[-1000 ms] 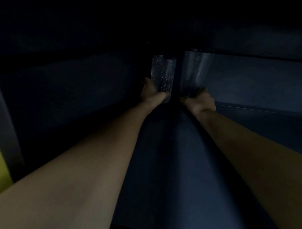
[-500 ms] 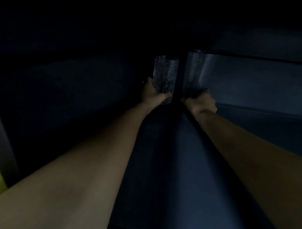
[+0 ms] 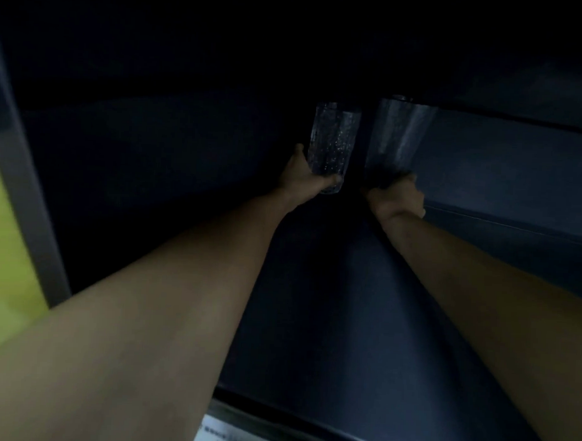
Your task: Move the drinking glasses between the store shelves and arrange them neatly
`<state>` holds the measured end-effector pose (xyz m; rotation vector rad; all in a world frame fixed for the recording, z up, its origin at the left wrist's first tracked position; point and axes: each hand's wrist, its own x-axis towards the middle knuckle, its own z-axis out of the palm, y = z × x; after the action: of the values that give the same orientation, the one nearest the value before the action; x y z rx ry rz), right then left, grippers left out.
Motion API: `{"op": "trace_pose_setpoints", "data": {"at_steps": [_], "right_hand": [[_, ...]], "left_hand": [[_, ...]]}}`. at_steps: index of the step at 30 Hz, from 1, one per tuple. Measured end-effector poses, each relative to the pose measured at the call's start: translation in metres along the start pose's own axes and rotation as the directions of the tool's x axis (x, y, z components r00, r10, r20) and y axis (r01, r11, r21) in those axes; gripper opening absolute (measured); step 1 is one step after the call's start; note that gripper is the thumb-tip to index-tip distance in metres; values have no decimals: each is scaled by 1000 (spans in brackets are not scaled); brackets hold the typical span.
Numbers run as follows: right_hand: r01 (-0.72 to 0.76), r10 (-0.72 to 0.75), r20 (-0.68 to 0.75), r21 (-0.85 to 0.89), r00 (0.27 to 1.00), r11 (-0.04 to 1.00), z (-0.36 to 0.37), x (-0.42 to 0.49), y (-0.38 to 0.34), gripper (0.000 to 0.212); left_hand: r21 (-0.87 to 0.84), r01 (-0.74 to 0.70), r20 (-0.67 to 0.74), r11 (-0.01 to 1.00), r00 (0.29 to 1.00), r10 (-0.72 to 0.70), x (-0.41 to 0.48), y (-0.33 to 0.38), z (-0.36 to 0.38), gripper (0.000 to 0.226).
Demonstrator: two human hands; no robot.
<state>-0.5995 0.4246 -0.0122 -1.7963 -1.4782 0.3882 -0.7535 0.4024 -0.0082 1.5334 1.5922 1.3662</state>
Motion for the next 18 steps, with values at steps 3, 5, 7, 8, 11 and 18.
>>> {"op": "trace_pose_setpoints", "data": {"at_steps": [3,5,7,8,11,18], "right_hand": [[9,-9,6,9,1000,1000,-4,-1,2,68],[26,-27,13,30,1000,999,-9,-5,3,70],[41,-42,24,59,999,997,-15,-13,5,72],[37,-39,22,71,999,997,-18,-19,7,73],[13,-12,-14,76,1000,997,-30,-36,13,56],[8,-11,42,91,999,996,-75,-99,22,30]], "left_hand": [[63,10,-30,998,1000,-8,-11,5,-4,90],[121,18,-36,992,999,-14,-22,8,-7,87],[182,28,-36,983,999,-22,-35,12,-11,79],[210,37,-38,977,999,-30,-41,13,-12,72],[248,72,-65,966,996,-58,-59,18,-13,44],[136,197,70,971,976,-208,-109,37,-18,36]]}}
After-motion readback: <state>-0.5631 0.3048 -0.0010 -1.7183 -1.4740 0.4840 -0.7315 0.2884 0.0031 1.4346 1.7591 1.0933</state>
